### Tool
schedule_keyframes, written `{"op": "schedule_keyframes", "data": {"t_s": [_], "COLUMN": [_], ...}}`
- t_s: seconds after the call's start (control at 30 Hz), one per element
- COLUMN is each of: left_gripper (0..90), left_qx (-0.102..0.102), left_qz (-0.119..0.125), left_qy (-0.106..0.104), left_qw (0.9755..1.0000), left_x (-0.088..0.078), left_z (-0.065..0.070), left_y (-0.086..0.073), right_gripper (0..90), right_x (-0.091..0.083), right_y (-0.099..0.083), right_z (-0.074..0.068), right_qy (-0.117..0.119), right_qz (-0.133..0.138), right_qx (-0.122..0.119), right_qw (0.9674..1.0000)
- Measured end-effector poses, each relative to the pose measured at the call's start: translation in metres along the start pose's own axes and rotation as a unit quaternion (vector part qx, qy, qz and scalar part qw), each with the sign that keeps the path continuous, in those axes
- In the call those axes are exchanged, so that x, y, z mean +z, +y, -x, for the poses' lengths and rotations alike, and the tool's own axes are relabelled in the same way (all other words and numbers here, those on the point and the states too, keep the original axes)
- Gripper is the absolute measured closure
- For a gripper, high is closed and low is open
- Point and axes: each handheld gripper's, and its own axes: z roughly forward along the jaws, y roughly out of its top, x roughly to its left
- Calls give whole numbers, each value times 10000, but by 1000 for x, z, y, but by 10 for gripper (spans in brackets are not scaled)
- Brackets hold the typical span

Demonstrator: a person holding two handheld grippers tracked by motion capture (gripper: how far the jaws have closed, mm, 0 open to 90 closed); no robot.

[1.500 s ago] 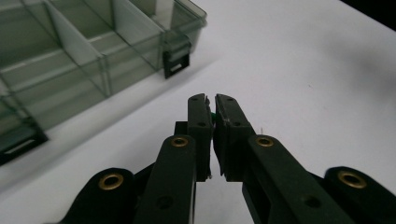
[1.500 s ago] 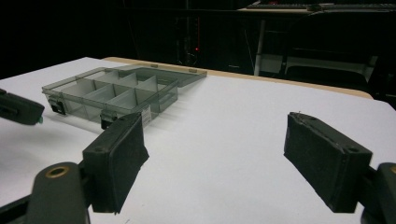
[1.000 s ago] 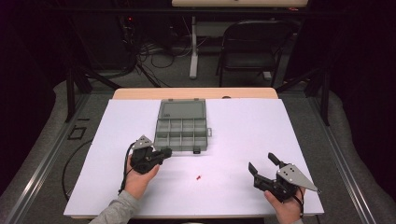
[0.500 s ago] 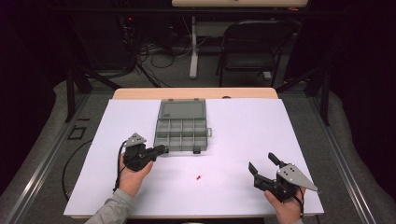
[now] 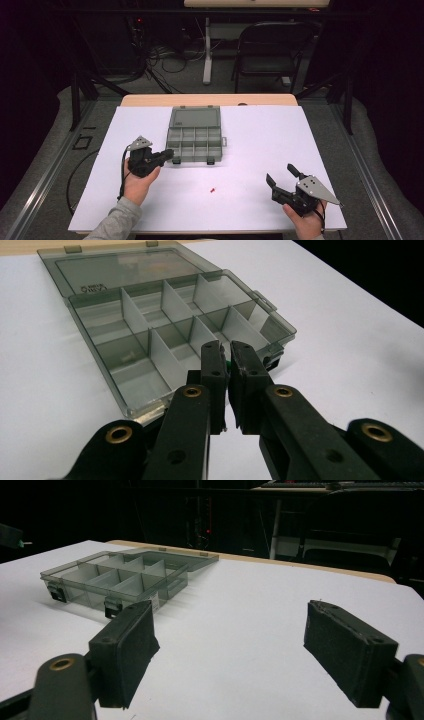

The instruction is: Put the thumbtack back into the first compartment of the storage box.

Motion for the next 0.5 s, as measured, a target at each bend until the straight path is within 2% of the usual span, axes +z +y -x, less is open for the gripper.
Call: {"op": "schedule_keyframes", "data": {"t_s": [0.2, 0.5], "left_gripper": [856, 856], "left_qx": [-22, 6], "left_qz": [-48, -163], "left_qy": [49, 266], "left_qw": [10000, 9995], "left_x": [-2, 4], "left_z": [-8, -18], "left_y": [18, 37], "right_gripper": [199, 200], "right_x": [1, 1], "right_y": [0, 0], "right_z": [0, 0], "right_qy": [-6, -4], "right_qz": [14, 5], "right_qx": [-9, -9], "right_qw": [10000, 10000]}}
